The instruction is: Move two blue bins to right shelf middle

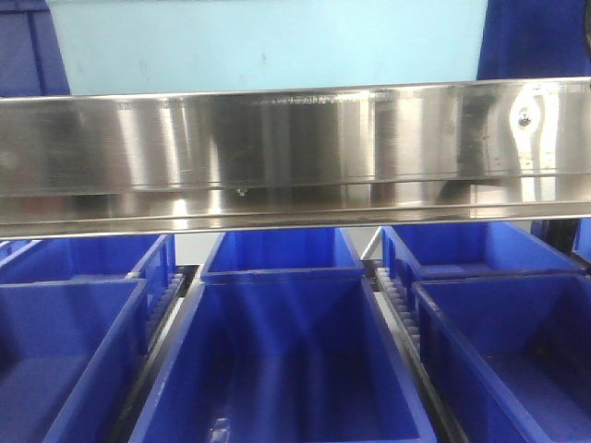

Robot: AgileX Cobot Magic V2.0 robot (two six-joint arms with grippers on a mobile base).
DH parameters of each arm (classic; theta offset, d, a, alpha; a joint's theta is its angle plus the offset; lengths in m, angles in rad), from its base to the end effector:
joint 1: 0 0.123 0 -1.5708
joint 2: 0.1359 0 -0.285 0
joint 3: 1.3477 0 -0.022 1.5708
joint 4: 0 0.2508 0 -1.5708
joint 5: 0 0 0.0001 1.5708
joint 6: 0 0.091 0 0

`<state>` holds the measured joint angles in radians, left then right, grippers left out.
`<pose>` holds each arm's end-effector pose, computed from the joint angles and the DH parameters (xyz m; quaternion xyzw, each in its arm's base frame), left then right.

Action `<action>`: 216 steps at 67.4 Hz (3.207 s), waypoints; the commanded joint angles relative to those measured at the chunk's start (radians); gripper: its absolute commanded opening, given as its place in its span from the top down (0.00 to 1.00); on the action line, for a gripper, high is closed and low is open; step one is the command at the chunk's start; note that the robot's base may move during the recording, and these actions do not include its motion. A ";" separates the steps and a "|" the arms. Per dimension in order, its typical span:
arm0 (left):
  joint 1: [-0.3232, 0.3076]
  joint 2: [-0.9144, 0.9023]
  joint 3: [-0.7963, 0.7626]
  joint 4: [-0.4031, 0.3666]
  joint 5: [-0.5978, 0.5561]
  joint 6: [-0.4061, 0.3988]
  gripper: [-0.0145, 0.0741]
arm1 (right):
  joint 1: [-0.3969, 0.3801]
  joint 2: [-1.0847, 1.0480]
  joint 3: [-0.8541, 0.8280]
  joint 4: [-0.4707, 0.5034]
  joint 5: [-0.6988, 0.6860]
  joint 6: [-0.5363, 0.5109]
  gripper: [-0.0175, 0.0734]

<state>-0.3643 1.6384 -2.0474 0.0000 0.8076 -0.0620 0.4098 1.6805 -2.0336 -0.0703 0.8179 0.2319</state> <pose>0.3310 -0.1262 0.5129 0.1217 0.7990 -0.1246 0.5756 0.3424 0.1436 0.4927 -0.0789 0.8230 0.1441 0.5438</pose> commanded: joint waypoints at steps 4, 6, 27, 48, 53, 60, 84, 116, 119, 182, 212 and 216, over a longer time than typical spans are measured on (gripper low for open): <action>-0.008 -0.008 -0.010 -0.079 0.099 -0.001 0.96 | 0.010 -0.014 -0.013 0.044 -0.007 -0.029 0.98; -0.008 -0.008 -0.010 -0.079 0.119 -0.001 0.96 | 0.010 -0.014 -0.013 0.043 0.009 -0.038 0.98; -0.008 0.027 -0.010 -0.101 0.289 -0.001 0.96 | 0.004 0.019 -0.013 0.038 0.044 -0.094 0.98; -0.008 0.071 0.002 -0.093 0.382 -0.001 0.96 | 0.003 0.065 -0.010 0.038 0.068 -0.094 0.98; -0.008 0.075 0.002 -0.093 0.395 -0.001 0.96 | 0.003 0.069 -0.010 0.038 0.085 -0.094 0.98; -0.008 0.075 0.002 -0.093 0.407 -0.001 0.96 | 0.003 0.074 -0.010 0.038 0.128 -0.094 0.98; -0.008 0.086 0.002 -0.081 0.413 -0.001 0.95 | 0.002 0.076 -0.010 0.038 0.244 -0.094 0.98; -0.008 0.072 -0.001 -0.069 0.413 0.006 0.17 | 0.002 0.054 -0.025 0.038 0.307 -0.094 0.18; -0.008 0.060 -0.001 -0.052 0.413 0.006 0.16 | 0.002 0.047 -0.035 0.038 0.312 -0.094 0.18; 0.023 0.094 0.269 -0.132 0.391 0.006 0.22 | -0.008 0.167 0.074 0.058 0.403 -0.070 0.18; 0.023 0.094 0.322 -0.204 0.354 0.006 0.71 | -0.008 0.172 0.170 0.144 0.403 -0.040 0.82; 0.023 0.094 0.322 -0.213 0.354 0.006 0.89 | -0.008 0.172 0.170 0.146 0.403 -0.040 0.95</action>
<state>-0.3345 1.7351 -1.7379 -0.1726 1.1120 -0.0784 0.3959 1.8291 -1.8899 0.0476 1.1816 0.1805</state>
